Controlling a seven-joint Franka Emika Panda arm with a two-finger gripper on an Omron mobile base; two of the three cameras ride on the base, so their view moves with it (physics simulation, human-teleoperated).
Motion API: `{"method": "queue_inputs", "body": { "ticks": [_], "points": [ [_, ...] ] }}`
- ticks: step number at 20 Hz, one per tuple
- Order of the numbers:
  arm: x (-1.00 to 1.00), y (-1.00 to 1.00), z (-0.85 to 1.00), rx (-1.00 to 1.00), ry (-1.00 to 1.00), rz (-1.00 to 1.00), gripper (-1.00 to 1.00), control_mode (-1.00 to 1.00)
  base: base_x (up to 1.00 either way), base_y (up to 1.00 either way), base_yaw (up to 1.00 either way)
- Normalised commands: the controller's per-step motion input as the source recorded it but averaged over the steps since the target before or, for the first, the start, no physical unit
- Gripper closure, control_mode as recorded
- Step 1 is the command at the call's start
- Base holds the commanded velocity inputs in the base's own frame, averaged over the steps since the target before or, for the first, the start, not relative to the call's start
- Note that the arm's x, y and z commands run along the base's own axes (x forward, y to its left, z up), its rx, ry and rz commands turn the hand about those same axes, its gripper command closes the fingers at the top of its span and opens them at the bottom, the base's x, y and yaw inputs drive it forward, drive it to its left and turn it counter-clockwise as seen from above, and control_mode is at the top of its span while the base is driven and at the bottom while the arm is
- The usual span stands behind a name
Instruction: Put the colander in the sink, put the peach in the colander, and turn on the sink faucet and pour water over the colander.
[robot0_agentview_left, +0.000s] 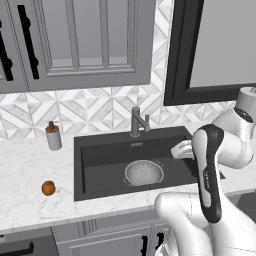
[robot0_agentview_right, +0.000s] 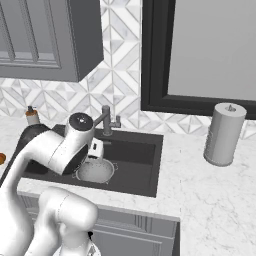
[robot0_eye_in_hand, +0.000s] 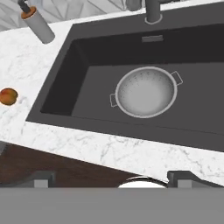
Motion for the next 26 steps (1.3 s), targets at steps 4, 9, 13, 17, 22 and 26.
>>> {"method": "queue_inputs", "body": {
  "ticks": [4, 9, 13, 17, 22, 26],
  "points": [
    [-0.24, 1.00, 0.94, -0.28, 0.01, 0.04, -1.00, -1.00, 0.00, 0.00, 0.00],
    [-0.03, 1.00, 0.56, -0.20, 0.15, 0.01, -1.00, -1.00, 0.00, 0.00, 0.00],
    [0.00, 1.00, 0.08, -0.05, 0.15, 0.00, -1.00, -1.00, 0.00, 0.00, 0.00],
    [0.07, 1.00, -0.16, 0.00, 0.15, 0.00, -1.00, -1.00, 0.00, 0.00, 0.00],
    [0.21, 0.99, -0.52, 0.00, 0.11, 0.00, -1.00, -1.00, 0.00, 0.00, 0.00],
    [0.28, 0.93, -0.64, -0.02, 0.03, 0.00, -1.00, -1.00, 0.00, 0.00, 0.00]
  ]
}}
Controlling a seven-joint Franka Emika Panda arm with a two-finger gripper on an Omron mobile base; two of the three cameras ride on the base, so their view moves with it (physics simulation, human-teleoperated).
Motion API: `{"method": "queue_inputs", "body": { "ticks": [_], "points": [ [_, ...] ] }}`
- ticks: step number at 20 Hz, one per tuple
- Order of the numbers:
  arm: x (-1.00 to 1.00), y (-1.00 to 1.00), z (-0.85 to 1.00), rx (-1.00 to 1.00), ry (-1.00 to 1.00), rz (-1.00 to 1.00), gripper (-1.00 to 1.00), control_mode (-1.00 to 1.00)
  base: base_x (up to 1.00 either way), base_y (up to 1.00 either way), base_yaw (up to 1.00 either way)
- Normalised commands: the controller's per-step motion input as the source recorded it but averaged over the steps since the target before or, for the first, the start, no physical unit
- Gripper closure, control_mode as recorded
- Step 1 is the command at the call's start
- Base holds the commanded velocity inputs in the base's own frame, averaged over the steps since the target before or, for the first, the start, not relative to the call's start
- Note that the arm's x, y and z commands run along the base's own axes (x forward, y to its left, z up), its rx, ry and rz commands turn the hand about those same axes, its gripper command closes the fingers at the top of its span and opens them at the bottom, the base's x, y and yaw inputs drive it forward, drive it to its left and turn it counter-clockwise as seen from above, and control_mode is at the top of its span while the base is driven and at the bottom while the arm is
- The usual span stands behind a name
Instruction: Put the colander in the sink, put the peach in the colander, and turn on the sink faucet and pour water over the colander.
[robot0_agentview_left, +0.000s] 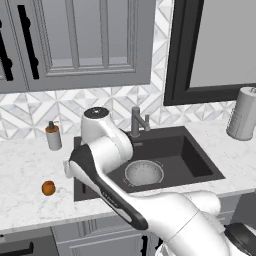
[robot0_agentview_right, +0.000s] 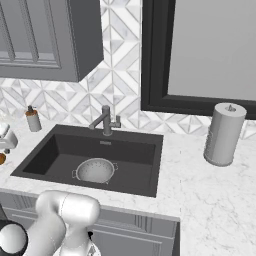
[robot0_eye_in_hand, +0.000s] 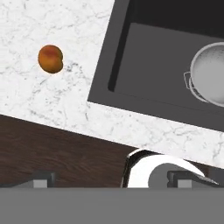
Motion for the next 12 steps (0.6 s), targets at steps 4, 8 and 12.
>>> {"method": "queue_inputs", "body": {
  "ticks": [4, 8, 12],
  "points": [
    [0.53, 0.86, -0.54, -0.09, 0.02, 0.00, -1.00, -1.00, 0.00, 0.00, 0.00],
    [0.62, 0.74, -0.42, -0.07, 0.03, 0.00, -1.00, -1.00, 0.00, 0.00, 0.00],
    [0.71, 0.66, -0.36, -0.02, 0.08, 0.00, -1.00, -1.00, 0.00, 0.00, 0.00]
  ]
}}
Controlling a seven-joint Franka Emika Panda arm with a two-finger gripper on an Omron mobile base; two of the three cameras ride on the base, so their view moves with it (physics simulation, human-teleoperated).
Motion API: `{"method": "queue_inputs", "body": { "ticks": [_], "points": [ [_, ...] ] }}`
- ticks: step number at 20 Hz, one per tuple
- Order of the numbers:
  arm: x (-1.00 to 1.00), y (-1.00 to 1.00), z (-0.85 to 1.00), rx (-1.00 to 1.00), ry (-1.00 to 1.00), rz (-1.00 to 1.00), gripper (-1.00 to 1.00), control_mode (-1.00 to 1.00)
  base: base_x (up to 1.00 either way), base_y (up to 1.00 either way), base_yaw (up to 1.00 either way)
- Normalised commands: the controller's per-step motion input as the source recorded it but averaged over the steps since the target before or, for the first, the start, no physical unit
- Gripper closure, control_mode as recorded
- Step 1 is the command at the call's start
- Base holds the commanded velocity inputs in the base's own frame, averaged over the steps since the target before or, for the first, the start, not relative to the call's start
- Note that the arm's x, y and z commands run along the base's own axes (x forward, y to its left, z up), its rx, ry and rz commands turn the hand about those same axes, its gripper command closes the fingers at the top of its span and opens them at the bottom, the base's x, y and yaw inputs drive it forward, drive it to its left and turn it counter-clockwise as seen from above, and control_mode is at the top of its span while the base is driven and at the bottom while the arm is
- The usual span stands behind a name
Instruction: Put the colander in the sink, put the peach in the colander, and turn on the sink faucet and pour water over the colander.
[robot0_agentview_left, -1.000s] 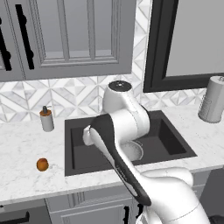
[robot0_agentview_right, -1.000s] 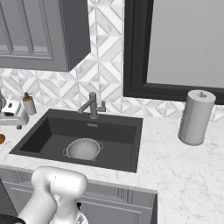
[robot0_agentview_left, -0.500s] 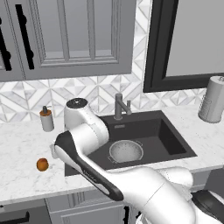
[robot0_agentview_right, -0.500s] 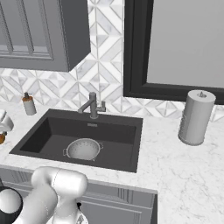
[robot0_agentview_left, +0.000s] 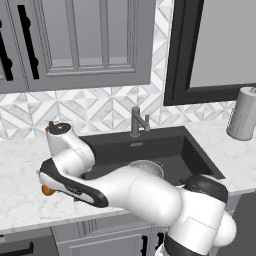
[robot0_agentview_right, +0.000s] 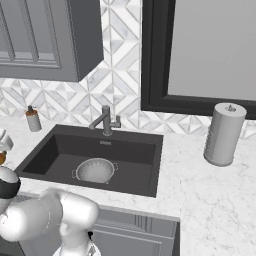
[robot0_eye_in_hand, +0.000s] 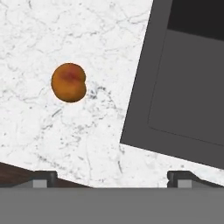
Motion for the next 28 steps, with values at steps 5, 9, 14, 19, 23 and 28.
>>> {"method": "queue_inputs", "body": {
  "ticks": [5, 9, 14, 19, 23, 28],
  "points": [
    [0.42, 0.58, -0.34, -0.01, 0.09, 0.00, -1.00, -1.00, 0.00, 0.00, 0.00],
    [0.21, 0.62, -0.37, -0.05, 0.05, 0.00, -1.00, -1.00, 0.00, 0.00, 0.00],
    [0.30, 0.41, -0.41, -0.08, 0.01, 0.00, -1.00, -1.00, 0.00, 0.00, 0.00],
    [0.22, 0.23, -0.34, -0.11, 0.00, 0.00, -1.00, -1.00, 0.00, 0.00, 0.00],
    [0.22, 0.11, -0.28, -0.09, 0.00, 0.00, -1.00, -1.00, 0.00, 0.00, 0.00],
    [0.11, -0.03, -0.25, -0.07, 0.00, 0.00, -1.00, -1.00, 0.00, 0.00, 0.00]
  ]
}}
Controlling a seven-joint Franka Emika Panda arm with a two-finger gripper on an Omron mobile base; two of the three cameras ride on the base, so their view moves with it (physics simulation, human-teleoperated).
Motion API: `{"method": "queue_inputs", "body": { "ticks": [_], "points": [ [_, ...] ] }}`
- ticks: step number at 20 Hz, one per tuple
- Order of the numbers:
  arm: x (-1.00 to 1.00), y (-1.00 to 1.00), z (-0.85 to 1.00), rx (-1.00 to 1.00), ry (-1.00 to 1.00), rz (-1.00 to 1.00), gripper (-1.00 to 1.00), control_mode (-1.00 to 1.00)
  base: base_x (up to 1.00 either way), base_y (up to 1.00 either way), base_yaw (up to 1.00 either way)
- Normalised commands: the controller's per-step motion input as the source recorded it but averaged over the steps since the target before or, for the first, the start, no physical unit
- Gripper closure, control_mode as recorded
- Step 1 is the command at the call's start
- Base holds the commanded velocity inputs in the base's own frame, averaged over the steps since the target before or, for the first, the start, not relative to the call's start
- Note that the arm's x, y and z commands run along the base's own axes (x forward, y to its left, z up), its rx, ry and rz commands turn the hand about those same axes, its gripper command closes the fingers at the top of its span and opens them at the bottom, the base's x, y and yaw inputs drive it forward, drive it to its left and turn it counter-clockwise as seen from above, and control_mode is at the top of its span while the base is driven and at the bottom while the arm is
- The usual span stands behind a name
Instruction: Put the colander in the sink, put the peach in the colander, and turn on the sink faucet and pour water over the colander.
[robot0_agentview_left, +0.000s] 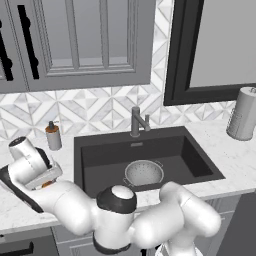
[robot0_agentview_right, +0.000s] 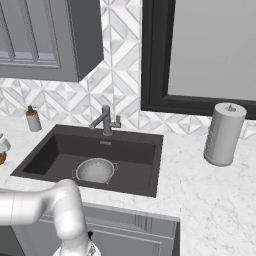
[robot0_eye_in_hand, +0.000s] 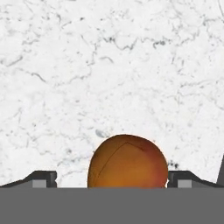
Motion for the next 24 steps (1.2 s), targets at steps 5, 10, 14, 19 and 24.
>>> {"method": "queue_inputs", "body": {
  "ticks": [5, 10, 14, 19, 24],
  "points": [
    [0.00, -0.20, -0.15, -0.04, -0.01, 0.00, -1.00, -1.00, 0.00, 0.00, 0.00],
    [0.00, -0.38, -0.10, -0.01, -0.04, 0.00, -1.00, -1.00, 0.00, 0.00, 0.00],
    [-0.06, -0.38, -0.13, 0.00, -0.03, 0.00, -1.00, -1.00, 0.00, 0.00, 0.00],
    [-0.11, -0.21, -0.28, 0.00, 0.00, 0.00, -1.00, -1.00, 0.00, 0.00, 0.00],
    [-0.01, -0.07, -0.45, 0.02, 0.00, 0.00, 1.00, -1.00, 0.00, 0.00, 0.00]
  ]
}}
